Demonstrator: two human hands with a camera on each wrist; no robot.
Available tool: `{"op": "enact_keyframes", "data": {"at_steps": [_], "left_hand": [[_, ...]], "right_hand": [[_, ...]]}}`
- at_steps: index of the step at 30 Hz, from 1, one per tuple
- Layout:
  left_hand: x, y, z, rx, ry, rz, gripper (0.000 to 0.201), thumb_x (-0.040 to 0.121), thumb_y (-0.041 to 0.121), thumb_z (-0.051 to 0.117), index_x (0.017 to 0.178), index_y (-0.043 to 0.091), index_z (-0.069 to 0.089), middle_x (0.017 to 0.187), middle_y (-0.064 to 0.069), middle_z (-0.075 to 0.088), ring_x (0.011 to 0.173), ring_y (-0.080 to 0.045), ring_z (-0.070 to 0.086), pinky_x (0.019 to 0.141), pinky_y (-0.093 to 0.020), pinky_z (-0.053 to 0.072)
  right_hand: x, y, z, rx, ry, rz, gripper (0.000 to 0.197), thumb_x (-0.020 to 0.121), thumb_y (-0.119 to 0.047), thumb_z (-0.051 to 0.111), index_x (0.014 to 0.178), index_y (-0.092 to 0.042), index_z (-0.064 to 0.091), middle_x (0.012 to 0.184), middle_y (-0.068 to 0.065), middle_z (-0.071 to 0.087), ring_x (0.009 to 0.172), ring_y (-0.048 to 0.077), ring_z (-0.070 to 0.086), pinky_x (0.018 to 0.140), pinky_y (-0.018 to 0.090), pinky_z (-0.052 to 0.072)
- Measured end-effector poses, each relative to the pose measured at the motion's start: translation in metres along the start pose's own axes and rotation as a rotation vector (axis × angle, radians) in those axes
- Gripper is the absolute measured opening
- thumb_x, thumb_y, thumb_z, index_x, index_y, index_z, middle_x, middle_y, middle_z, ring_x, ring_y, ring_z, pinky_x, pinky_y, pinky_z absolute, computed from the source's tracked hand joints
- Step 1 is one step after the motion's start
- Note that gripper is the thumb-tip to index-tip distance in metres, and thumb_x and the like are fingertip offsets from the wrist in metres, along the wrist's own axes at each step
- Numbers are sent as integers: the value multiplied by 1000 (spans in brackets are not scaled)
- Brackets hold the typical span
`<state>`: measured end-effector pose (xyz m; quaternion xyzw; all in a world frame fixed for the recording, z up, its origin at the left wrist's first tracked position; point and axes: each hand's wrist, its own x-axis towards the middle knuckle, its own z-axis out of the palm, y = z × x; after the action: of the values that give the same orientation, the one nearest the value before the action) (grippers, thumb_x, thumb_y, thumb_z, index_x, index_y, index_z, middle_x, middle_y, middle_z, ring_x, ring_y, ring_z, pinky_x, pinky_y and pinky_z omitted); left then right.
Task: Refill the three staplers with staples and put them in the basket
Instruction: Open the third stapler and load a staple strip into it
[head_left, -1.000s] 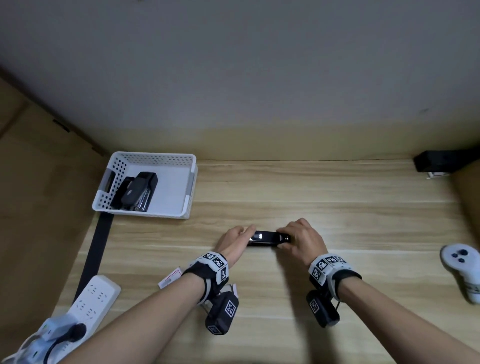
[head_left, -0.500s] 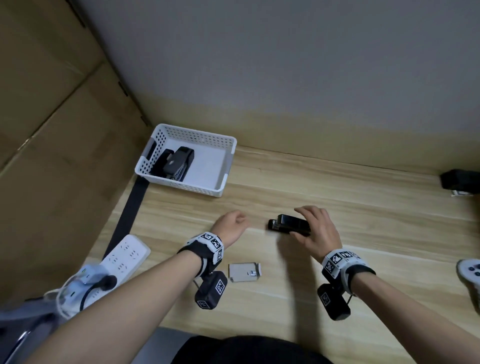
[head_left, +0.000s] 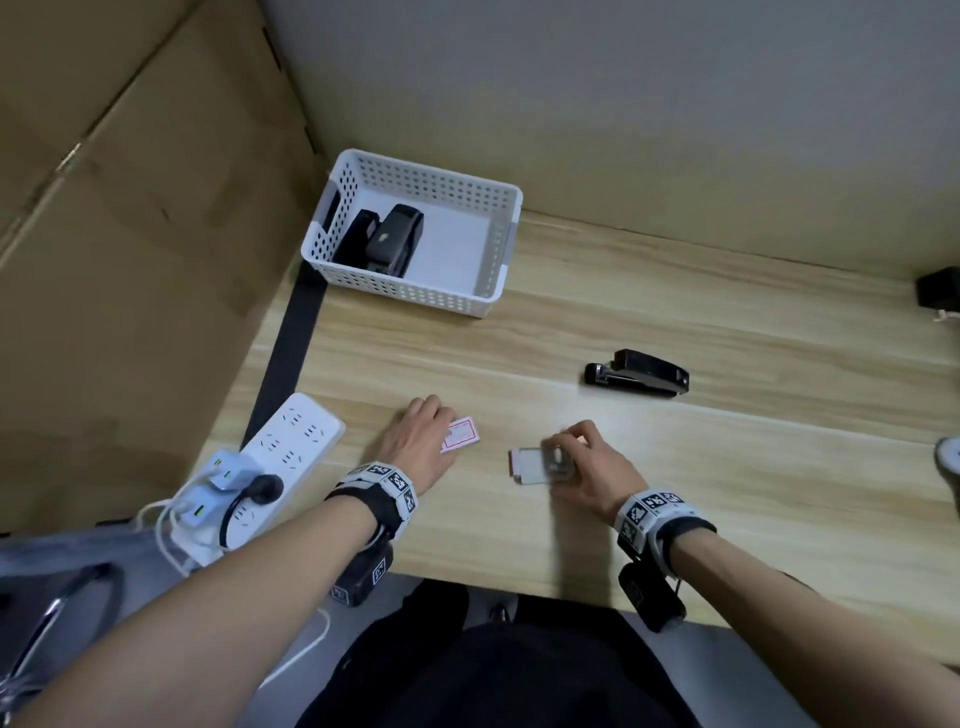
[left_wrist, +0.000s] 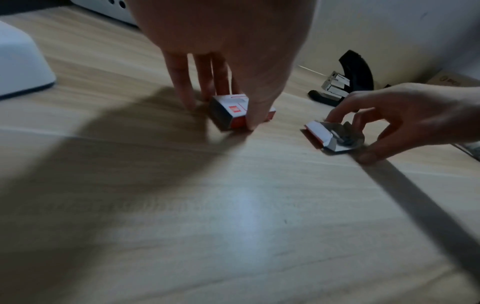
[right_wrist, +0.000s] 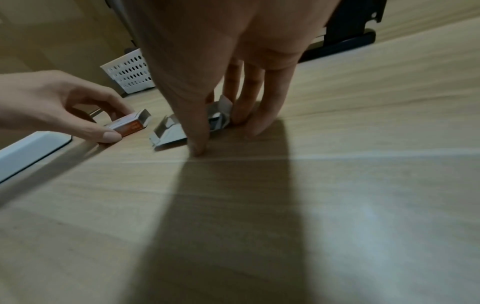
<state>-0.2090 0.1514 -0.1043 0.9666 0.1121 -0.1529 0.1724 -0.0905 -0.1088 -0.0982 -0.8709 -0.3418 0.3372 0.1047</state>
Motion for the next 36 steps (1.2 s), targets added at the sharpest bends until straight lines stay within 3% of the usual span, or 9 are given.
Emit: {"op": "enact_keyframes", "data": {"at_steps": [4, 12, 20, 27, 30, 36], "left_hand": [[-7, -6, 1, -130, -10, 113, 34, 79, 18, 70, 112, 22, 65, 103, 3, 51, 99, -21, 48, 83, -35, 47], [-7, -1, 7, -201, -15, 92, 28, 78, 21, 68, 106, 23, 67, 98, 5, 51, 97, -19, 48, 83, -35, 47], [-7, 5, 12, -249, 3, 76, 30, 76, 21, 70, 106, 21, 66, 96, 2, 52, 95, -21, 49, 84, -35, 46], [-8, 10, 7, -186, -35, 32, 30, 81, 23, 69, 110, 20, 64, 102, 2, 51, 102, -20, 48, 82, -35, 46], [-12, 8, -1, -151, -52, -16, 30, 84, 27, 67, 113, 20, 63, 107, 2, 51, 108, -19, 47, 77, -30, 42], [-13, 14, -6, -155, -85, -62, 37, 87, 37, 63, 121, 24, 59, 113, 4, 51, 112, -16, 46, 81, -31, 44]], "right_hand": [[11, -9, 4, 35, 53, -43, 54, 79, -35, 72, 130, -31, 52, 128, -4, 39, 103, 22, 60, 82, 36, 55], [34, -31, 3, 81, 58, -162, 45, 78, -26, 71, 122, -21, 62, 120, 4, 49, 96, 25, 62, 80, 34, 53], [43, -28, 7, 106, 55, -209, 46, 78, -26, 70, 122, -18, 61, 119, 4, 50, 97, 26, 62, 78, 37, 55], [51, -30, 5, 26, 26, -223, 48, 78, -41, 69, 123, -29, 58, 123, -4, 48, 97, 22, 61, 68, 36, 54], [55, -26, 3, 49, 61, -209, 44, 78, -46, 65, 119, -30, 59, 122, -7, 49, 97, 20, 62, 68, 35, 54], [55, -24, 1, 99, 114, -169, 44, 76, -49, 64, 117, -33, 60, 118, -12, 50, 95, 16, 62, 70, 36, 54]]}}
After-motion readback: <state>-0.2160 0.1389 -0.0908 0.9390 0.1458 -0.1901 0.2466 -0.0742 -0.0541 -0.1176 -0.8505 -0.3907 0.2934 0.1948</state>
